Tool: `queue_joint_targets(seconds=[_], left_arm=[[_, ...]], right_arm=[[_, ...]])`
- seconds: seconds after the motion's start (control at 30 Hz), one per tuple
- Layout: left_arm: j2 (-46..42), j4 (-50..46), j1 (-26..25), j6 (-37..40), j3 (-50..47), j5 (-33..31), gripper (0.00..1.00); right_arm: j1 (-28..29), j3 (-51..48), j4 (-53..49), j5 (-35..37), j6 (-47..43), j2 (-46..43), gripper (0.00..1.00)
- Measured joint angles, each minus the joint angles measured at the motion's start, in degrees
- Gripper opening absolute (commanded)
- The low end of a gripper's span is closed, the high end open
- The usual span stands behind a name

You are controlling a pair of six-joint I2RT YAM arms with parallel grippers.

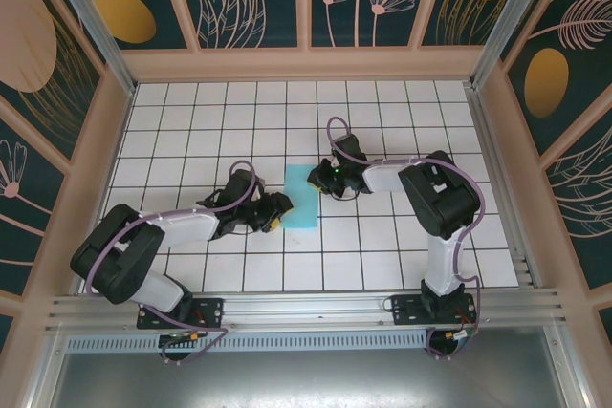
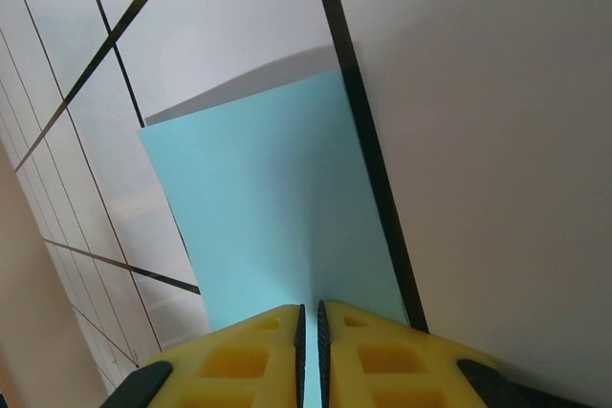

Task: Fold a paper plane with a square sheet of paper (pick it up from the middle)
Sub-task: Fold the triangle a second time at the center of the table.

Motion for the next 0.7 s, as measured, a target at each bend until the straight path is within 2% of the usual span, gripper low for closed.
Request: queue_joint_targets(seconds=[0.3,0.43,0.57,0.7], left_arm=[[1.92,6.47,-0.04,1.31,-0.09,1.51,0.46],[1.95,6.97,-0.11,1.75,-0.96,1.46,0.43],[1.99,7.58,-0.20,1.77,-2.36,1.53,0.40],[2.71,8.24,-0.20,1.77,-2.51,1.70,0.37]], right_arm=[[-1.75,-1.53,2.10,-2.91,-5.14,-1.25,0.15],[-2.51,-2.91,1.22,-4.76,-8.57,-5.75,0.14],[-1.97,-5.70,0.50,-6.84,-10.47,-10.36,0.11],[-0.87,-8.17,-0.66,-7.91,-10.95,-10.99,0.07]])
